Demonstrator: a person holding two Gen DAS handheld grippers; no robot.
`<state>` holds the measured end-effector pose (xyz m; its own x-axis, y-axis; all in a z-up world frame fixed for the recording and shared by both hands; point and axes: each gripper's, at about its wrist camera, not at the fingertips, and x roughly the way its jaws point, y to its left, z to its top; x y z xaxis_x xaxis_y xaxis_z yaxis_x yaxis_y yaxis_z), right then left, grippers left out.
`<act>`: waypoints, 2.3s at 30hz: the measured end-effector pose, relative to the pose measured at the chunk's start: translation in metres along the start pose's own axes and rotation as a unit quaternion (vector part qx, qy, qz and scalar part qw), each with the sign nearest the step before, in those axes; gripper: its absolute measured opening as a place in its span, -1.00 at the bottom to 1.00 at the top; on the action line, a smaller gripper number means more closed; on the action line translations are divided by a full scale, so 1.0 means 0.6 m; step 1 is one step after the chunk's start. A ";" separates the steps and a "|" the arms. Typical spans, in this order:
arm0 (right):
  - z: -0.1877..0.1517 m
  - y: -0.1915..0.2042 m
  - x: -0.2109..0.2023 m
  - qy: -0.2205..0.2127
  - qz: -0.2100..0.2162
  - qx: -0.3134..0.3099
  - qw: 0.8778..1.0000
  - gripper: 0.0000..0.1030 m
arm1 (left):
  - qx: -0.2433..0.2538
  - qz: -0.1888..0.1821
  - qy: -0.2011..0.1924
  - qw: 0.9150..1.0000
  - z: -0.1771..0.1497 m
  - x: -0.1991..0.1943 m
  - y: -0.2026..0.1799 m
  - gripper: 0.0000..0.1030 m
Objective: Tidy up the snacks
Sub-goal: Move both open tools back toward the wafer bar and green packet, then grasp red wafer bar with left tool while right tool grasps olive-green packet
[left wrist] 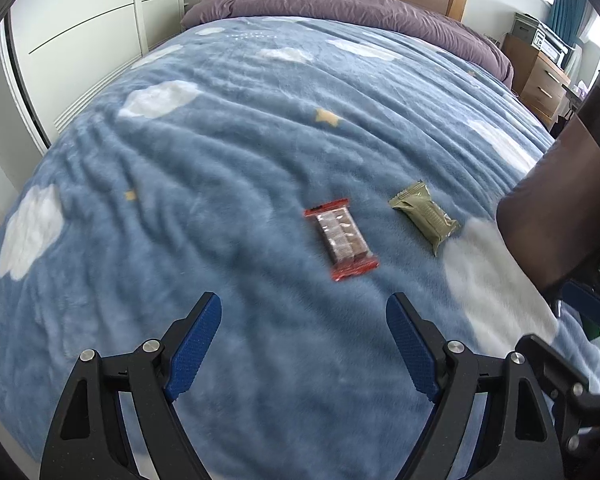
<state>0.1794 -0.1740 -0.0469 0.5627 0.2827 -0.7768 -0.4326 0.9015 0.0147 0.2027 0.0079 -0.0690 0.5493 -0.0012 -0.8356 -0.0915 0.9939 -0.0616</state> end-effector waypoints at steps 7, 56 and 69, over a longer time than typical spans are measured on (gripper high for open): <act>-0.003 -0.013 0.017 0.008 0.000 0.000 1.000 0.97 | -0.001 0.000 0.009 1.000 0.013 0.031 -0.017 0.56; 0.107 0.009 0.195 0.060 0.013 -0.036 0.997 0.03 | 0.053 -0.060 0.028 0.996 0.065 0.103 0.022 0.09; 0.109 0.018 0.190 0.060 0.030 -0.033 0.997 -0.73 | 0.087 -0.066 0.028 0.994 0.067 0.100 0.011 -0.62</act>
<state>0.2848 -0.1107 -0.0942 0.4474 0.2901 -0.8460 -0.5110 0.8592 0.0243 0.2683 0.0186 -0.0974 0.4992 -0.1350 -0.8559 0.1272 0.9885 -0.0818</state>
